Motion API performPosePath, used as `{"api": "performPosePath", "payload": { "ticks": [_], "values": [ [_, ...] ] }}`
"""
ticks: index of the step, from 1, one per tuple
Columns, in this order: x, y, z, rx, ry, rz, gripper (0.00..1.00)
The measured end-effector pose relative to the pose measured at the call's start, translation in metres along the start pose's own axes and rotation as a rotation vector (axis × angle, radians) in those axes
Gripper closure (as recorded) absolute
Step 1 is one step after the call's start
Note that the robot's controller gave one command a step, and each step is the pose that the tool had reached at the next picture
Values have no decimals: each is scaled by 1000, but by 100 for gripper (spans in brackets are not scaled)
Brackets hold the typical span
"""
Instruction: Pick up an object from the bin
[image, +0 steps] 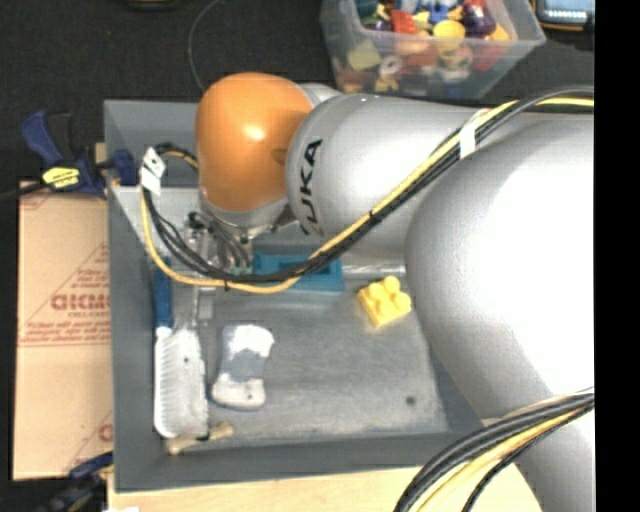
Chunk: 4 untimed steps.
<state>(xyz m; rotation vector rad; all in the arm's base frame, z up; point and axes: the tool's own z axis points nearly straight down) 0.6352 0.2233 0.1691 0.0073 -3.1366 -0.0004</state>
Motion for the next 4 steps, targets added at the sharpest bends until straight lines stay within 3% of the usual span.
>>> {"api": "performPosePath", "payload": {
  "ticks": [1, 2, 3, 4],
  "values": [
    [-2, -1, -6, -2, -8, 5, 0],
    [43, -101, 102, 1, -2, -148, 0],
    [38, -94, 5, -7, -27, -94, 0],
    [44, -102, 69, -1, 0, -106, 0]
  ]
}}
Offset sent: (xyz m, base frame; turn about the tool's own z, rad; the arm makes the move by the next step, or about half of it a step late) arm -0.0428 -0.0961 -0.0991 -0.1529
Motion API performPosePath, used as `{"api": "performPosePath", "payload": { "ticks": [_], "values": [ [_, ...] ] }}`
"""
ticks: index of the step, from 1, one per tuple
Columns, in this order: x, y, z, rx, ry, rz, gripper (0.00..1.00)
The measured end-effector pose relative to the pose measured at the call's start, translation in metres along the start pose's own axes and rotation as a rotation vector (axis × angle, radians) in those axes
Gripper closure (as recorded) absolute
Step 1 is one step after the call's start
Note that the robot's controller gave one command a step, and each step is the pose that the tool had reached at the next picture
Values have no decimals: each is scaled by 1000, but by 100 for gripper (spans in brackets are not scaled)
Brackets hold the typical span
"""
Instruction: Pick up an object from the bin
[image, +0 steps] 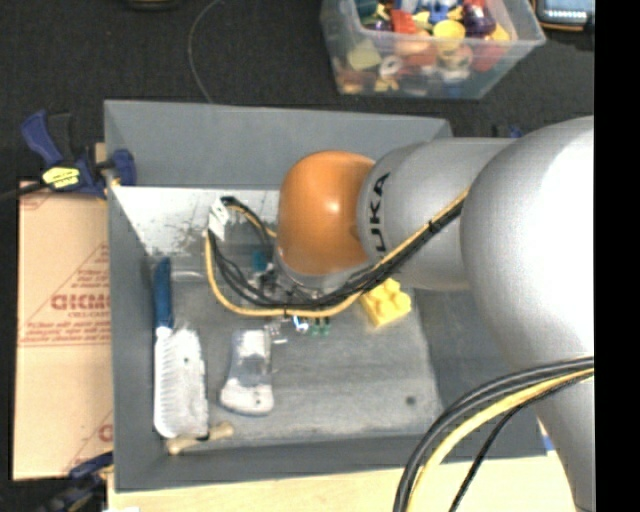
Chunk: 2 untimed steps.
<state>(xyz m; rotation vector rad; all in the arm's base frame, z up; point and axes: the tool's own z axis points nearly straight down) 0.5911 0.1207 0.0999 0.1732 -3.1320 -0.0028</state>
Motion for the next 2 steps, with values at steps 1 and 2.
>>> {"api": "performPosePath", "payload": {
  "ticks": [1, 2],
  "values": [
    [-4, -15, 29, -9, -22, 104, 0],
    [-1, 3, 27, -1, -7, -2, 100]
  ]
}}
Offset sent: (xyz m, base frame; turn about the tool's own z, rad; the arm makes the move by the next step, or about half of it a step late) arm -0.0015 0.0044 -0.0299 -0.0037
